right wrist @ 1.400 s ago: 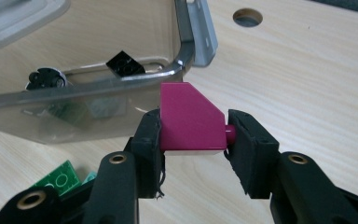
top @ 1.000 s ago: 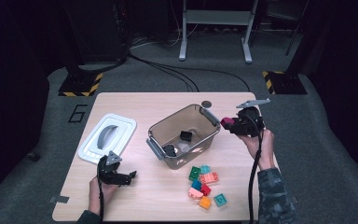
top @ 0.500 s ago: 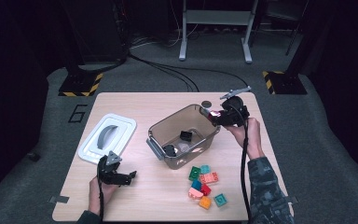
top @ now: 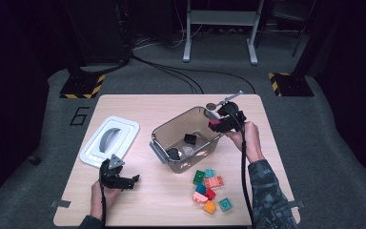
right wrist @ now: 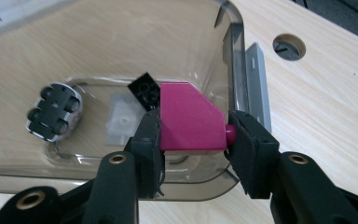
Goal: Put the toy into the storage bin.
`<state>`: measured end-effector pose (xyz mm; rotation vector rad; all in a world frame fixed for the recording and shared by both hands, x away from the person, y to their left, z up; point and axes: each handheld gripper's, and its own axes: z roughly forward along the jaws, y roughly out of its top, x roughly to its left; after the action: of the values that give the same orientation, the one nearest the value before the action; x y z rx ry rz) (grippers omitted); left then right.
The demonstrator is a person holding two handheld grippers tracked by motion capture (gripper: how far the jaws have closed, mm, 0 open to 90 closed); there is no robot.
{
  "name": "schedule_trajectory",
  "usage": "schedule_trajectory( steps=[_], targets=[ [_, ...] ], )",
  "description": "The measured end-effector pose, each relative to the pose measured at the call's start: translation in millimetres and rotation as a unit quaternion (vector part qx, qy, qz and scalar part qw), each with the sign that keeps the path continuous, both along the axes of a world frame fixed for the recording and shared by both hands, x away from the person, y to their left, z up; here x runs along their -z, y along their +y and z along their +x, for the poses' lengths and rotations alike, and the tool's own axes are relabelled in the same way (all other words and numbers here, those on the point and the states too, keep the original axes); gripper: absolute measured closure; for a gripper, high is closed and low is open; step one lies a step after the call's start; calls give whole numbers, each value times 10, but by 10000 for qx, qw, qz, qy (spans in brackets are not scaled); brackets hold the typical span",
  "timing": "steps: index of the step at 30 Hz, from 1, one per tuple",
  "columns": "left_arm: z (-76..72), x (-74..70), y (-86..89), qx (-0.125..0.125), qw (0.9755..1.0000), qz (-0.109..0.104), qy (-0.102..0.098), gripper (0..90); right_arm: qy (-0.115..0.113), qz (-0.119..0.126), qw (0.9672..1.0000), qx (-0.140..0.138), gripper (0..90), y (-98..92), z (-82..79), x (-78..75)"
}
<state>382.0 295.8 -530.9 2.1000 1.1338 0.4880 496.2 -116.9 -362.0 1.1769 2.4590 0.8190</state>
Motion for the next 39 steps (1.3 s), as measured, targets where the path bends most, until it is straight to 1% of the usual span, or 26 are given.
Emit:
schedule_trajectory(
  steps=[4, 5, 8, 9, 13, 14, 16, 17, 18, 23, 29, 30, 32, 33, 35, 38, 39],
  targets=[
    [1, -2, 3, 14, 10000, 18, 4, 23, 62, -61, 10000, -1, 567, 4, 5, 33],
    [1, -1, 2, 11, 10000, 12, 2, 23, 120, -70, 9999, 13, 567, 7, -1, 37],
    [1, -1, 2, 11, 10000, 14, 2, 23, 130, -146, 9998, -12, 565, 10, -3, 51],
    [0, 0, 0, 0, 10000, 1, 0, 23, 192, -167, 9997, 9, 565, 17, -13, 52],
    [-1, -1, 0, -2, 10000, -1, 13, 23, 201, -219, 9996, 26, 564, 23, -30, 58],
    [-1, -1, 1, 3, 10000, 5, 15, 23, 207, -266, 9994, 25, 564, 20, -37, 57],
    [-1, -1, 0, -3, 10000, 0, 13, 23, 247, -260, 9993, 37, 564, 17, -43, 57],
    [-1, -1, 0, -2, 10000, -1, 13, 23, 222, -243, 9994, 69, 563, 20, -49, 64],
    [0, -1, 1, 6, 10000, 2, 12, 23, 253, -286, 9993, 47, 563, 16, -50, 57],
    [-1, -2, 2, 8, 10000, 12, 15, 23, 282, -263, 9992, 69, 560, 20, -53, 77],
    [-1, -1, 0, 0, 10000, 2, 13, 23, 287, -345, 9990, 46, 549, 33, -57, 81],
    [-1, -2, 2, 8, 10000, 13, 16, 23, 292, -347, 9989, 67, 539, 38, -61, 79],
    [-1, -3, 3, 13, 10000, 20, 18, 23, 295, -373, 9989, 3, 513, 33, -64, 76],
    [-1, -1, 1, 3, 10000, 5, 14, 23, 295, -364, 9989, 63, 476, 33, -70, 73],
    [-1, -3, 3, 14, 10000, 18, 17, 24, 298, -343, 9989, 73, 435, 18, -85, 66],
    [-2, -2, 2, 7, 10000, 15, 17, 24, 232, -265, 9993, 79, 324, -13, -127, 64],
    [-2, -2, 2, 5, 10000, 14, 17, 24, 195, -255, 9994, 126, 288, -34, -164, 56]
  ],
)
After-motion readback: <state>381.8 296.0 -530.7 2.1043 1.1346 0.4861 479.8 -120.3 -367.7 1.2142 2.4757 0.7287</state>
